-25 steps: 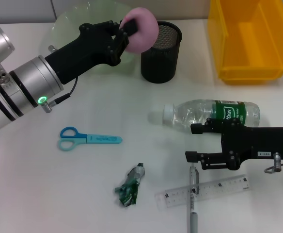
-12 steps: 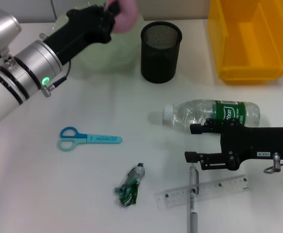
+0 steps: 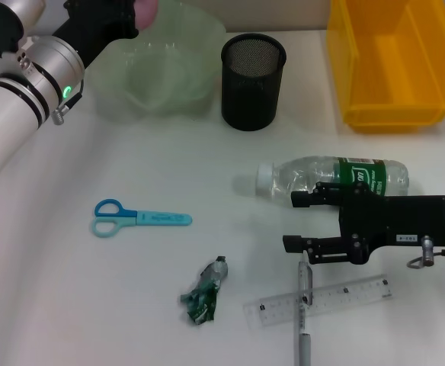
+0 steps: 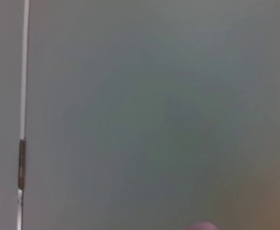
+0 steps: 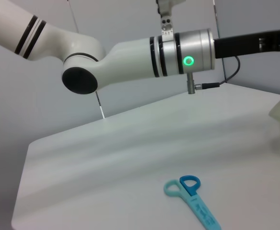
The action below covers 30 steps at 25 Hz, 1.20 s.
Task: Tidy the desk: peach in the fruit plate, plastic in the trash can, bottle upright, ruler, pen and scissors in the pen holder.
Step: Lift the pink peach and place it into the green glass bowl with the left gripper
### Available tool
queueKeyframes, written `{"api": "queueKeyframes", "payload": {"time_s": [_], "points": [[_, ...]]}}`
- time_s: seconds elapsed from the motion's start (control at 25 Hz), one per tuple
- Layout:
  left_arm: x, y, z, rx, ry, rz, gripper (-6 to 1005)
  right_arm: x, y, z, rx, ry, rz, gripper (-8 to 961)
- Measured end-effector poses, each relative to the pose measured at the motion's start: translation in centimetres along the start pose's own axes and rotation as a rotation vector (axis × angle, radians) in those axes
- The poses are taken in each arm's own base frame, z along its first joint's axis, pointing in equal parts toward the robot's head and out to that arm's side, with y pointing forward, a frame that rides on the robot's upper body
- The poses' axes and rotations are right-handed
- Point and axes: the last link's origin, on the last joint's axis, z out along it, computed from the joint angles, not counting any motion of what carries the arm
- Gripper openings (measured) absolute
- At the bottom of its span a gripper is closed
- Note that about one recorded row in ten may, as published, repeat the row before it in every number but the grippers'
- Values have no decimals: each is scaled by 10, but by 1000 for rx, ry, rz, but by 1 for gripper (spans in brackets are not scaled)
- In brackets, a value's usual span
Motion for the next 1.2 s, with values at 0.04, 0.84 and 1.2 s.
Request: {"api": "queueKeyframes", "payload": {"time_s": [0.04,0.84,1.2], "points": [[0,-1,1,10,-6,10,55,-1,0,1,-1,-2,-1,770],[-3,-1,-1,5,-12,11,59,-4,-1,4,-5,-1,-16,770],[-2,-1,-4,-2,11,-16,173,-4,-1,4,-4,0,-17,770]]}}
